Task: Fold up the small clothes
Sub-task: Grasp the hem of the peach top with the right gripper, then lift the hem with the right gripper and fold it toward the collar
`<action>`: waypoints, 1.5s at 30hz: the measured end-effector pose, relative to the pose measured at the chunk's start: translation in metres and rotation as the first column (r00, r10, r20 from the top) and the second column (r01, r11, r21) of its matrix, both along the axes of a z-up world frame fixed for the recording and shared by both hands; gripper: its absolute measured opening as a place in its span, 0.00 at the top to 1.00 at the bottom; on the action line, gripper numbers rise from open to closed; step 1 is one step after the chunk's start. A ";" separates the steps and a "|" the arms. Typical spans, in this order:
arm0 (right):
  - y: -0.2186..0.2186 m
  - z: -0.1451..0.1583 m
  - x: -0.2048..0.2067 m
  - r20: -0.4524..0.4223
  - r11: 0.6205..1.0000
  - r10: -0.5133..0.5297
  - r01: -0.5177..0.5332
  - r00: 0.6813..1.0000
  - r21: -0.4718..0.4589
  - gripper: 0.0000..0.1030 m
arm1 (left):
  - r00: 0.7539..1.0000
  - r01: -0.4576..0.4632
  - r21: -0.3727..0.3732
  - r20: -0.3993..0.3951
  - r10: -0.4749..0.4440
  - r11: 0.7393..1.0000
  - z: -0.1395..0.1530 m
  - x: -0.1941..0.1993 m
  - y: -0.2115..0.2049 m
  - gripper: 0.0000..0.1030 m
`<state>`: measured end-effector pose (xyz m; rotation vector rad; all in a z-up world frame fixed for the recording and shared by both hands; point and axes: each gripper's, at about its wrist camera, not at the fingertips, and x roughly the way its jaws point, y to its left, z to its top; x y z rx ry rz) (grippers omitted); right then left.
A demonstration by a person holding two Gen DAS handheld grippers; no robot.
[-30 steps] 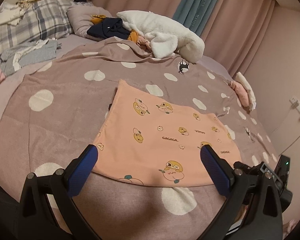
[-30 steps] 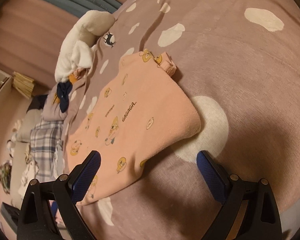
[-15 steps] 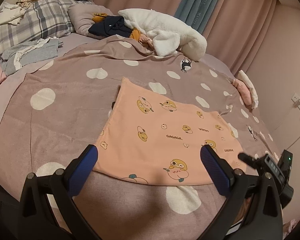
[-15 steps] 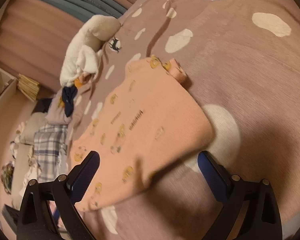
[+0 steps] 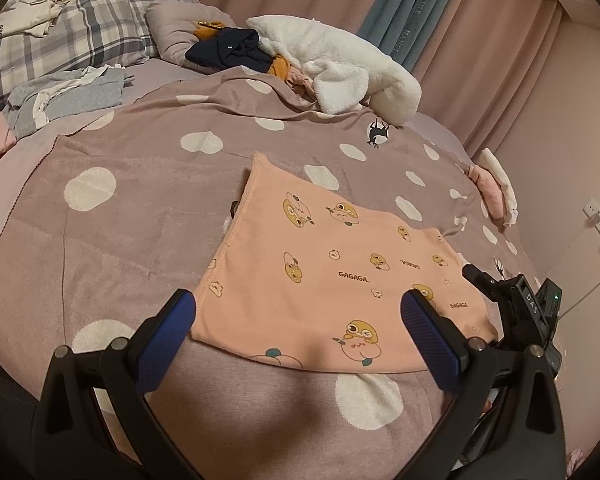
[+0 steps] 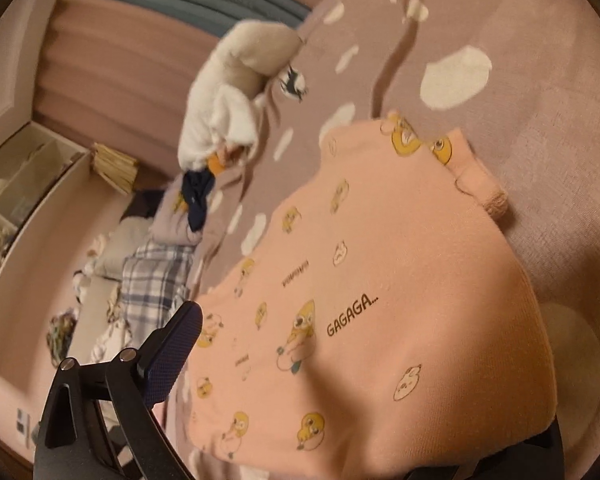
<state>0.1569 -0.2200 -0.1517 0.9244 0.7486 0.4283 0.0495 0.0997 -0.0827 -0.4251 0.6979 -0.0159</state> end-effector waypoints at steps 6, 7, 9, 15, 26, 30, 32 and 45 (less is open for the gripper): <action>-0.004 -0.003 -0.002 0.003 0.994 -0.083 0.083 0.997 -0.067 0.30 | 1.000 0.009 0.023 -0.011 -0.009 1.000 -0.002 0.002 -0.006 0.00; -0.007 -0.005 -0.001 0.002 0.994 -0.092 0.092 0.996 -0.063 0.33 | 1.000 0.007 0.019 -0.010 -0.006 1.000 -0.002 0.002 -0.006 0.00; -0.011 -0.008 -0.001 0.002 0.992 -0.114 0.113 0.994 -0.051 0.42 | 1.000 0.008 0.010 -0.014 -0.008 1.000 -0.003 0.002 -0.005 0.00; -0.022 -0.022 0.000 -0.042 0.977 -0.210 0.208 0.977 -0.057 0.81 | 0.999 0.002 0.029 -0.034 -0.001 1.000 -0.005 0.004 -0.004 0.00; -0.020 -0.020 -0.002 -0.034 0.969 -0.225 0.220 0.974 -0.109 0.83 | 0.999 -0.016 0.025 -0.044 0.017 1.000 -0.007 0.002 0.005 0.00; -0.014 -0.014 -0.001 -0.023 0.966 -0.215 0.209 0.976 -0.154 0.83 | 0.999 -0.014 0.021 -0.046 0.015 1.000 -0.008 0.001 0.006 0.00; -0.006 -0.003 -0.001 0.011 0.954 -0.206 0.203 0.978 -0.220 0.83 | 0.999 -0.013 0.029 -0.052 0.014 0.999 -0.009 0.002 0.007 0.00; 0.067 0.066 0.007 0.231 0.917 -0.040 0.127 0.972 -0.377 0.83 | 0.994 -0.076 -0.015 -0.085 0.075 0.997 -0.019 0.002 0.036 0.00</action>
